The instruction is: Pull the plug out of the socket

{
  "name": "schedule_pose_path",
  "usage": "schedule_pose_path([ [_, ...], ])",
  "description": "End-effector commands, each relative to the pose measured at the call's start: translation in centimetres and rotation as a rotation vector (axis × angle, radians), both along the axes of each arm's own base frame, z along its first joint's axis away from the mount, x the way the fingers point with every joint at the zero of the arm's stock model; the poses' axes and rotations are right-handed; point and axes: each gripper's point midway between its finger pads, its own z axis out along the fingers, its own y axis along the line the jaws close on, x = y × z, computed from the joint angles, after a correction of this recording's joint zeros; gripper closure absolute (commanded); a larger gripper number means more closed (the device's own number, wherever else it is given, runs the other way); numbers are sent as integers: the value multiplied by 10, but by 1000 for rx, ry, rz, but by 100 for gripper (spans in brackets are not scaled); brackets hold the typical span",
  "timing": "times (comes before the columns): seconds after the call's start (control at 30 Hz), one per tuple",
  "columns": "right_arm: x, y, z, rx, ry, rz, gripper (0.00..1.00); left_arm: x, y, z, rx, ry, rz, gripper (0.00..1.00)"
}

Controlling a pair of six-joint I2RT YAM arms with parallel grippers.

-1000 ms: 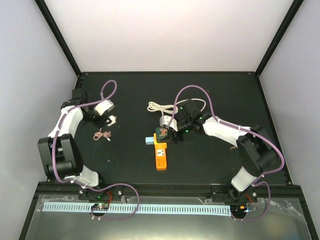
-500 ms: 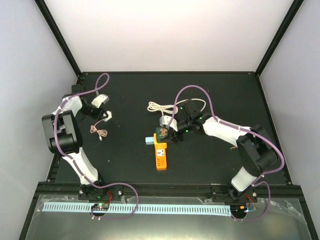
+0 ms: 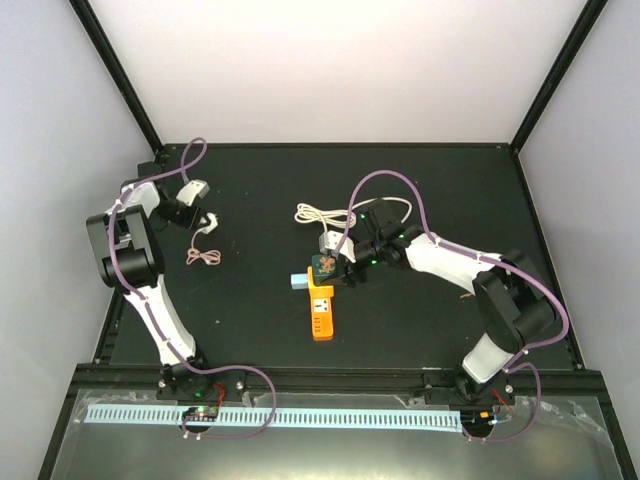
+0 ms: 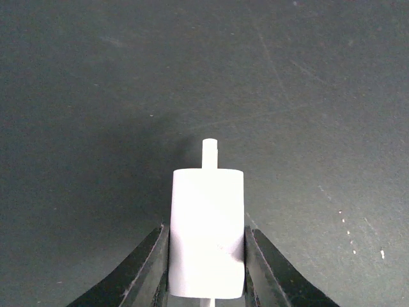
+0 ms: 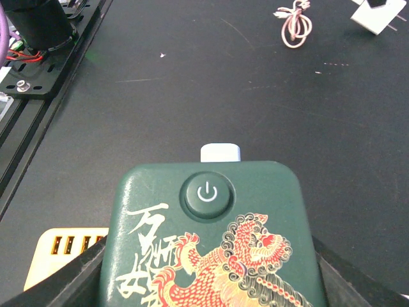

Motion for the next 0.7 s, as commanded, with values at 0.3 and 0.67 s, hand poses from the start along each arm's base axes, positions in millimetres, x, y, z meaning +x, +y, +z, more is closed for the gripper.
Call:
schedule_pose_path([
  [0.3,-3,-15,-28,-103,68,-44,79,1,9,4,-35,26,20,60],
  [0.67,-4,-14,-29,-105,73,-44,79,2,29,40,36,-47,45,35],
])
